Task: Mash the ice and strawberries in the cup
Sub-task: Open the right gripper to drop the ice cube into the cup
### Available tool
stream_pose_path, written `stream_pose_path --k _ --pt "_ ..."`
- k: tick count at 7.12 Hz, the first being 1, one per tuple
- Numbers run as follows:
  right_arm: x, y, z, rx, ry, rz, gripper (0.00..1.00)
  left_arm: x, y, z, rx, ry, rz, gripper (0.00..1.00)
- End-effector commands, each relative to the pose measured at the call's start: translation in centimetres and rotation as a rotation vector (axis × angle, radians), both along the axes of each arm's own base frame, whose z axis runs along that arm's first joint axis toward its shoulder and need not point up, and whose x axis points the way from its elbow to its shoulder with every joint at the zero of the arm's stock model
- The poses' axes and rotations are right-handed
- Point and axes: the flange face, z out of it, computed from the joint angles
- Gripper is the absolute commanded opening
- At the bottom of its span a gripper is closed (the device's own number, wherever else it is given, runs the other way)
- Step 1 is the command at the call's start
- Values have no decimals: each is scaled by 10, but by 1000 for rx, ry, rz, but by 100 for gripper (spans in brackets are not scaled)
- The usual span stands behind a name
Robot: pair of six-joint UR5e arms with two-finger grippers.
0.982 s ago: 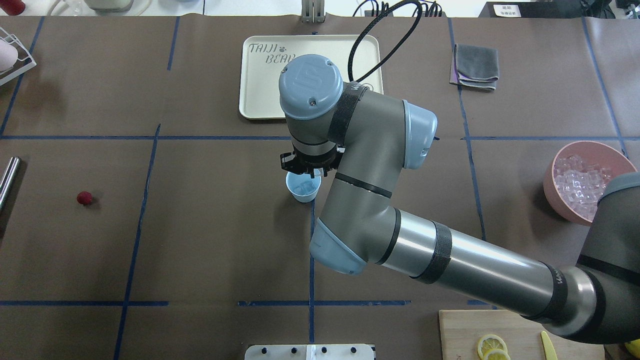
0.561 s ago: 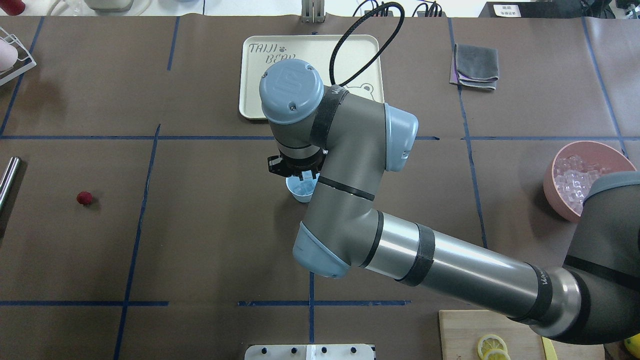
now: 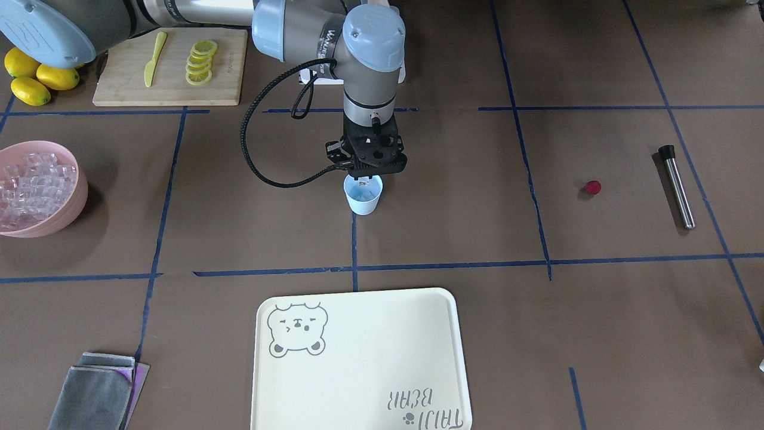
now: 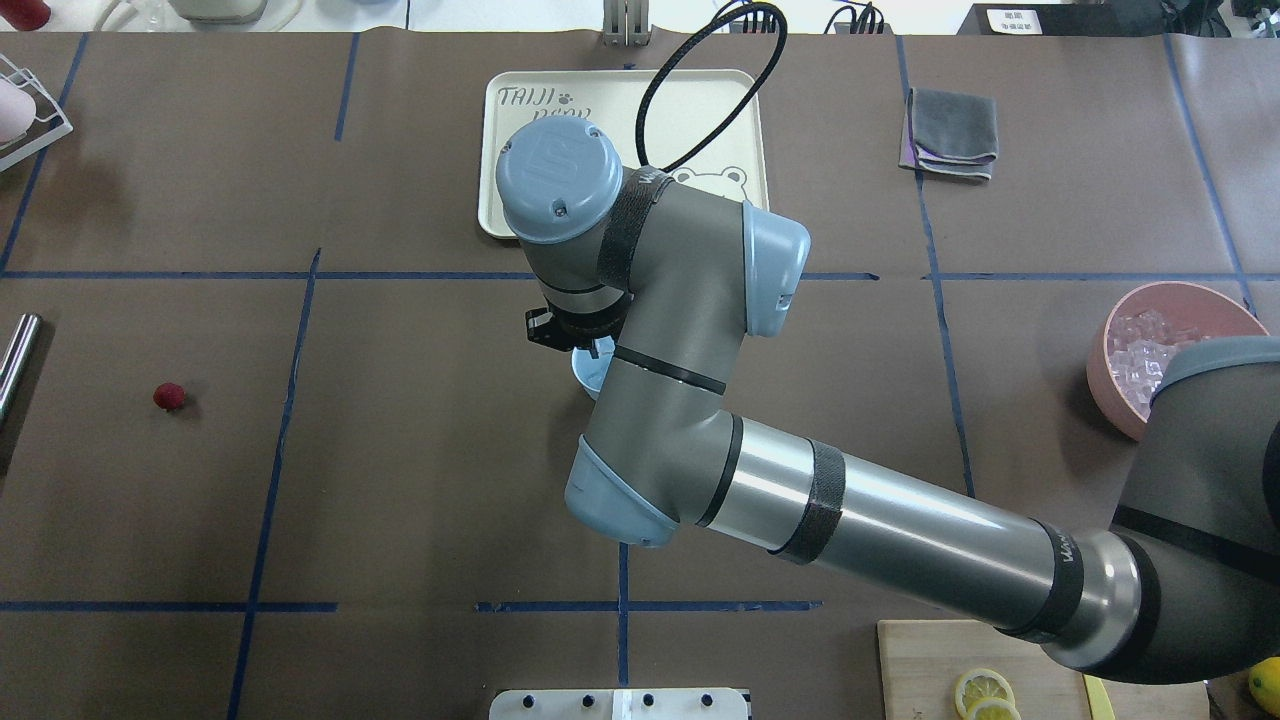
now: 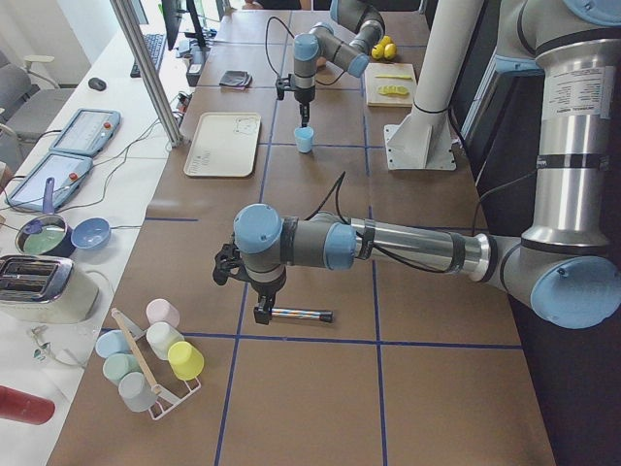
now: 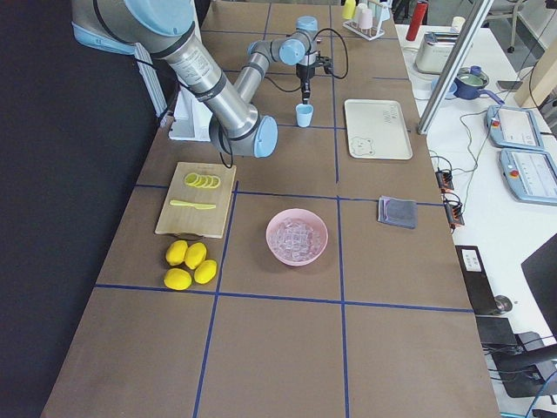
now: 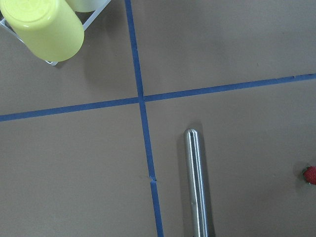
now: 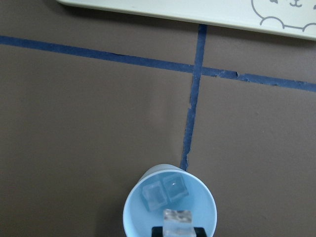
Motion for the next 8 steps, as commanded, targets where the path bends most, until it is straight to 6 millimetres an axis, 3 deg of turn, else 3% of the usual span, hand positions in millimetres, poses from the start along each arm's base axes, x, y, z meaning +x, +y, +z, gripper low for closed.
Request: stream_pose_path --k 1,2,3,6,7,8 --pt "0 -1 -1 7 -13 1 32 0 0 0 0 0 0 100" --pt "-3 -3 1 14 -33 6 48 0 0 0 1 0 0 100" --pt "-4 -2 1 13 -33 6 52 0 0 0 0 0 0 100" --pt "-3 -3 1 7 -34 14 52 0 0 0 0 0 0 100" --pt "-3 -4 2 8 -32 14 79 0 0 -1 1 0 0 100" --pt "-2 -4 -1 10 -36 16 99 4 -1 -3 8 0 8 100"
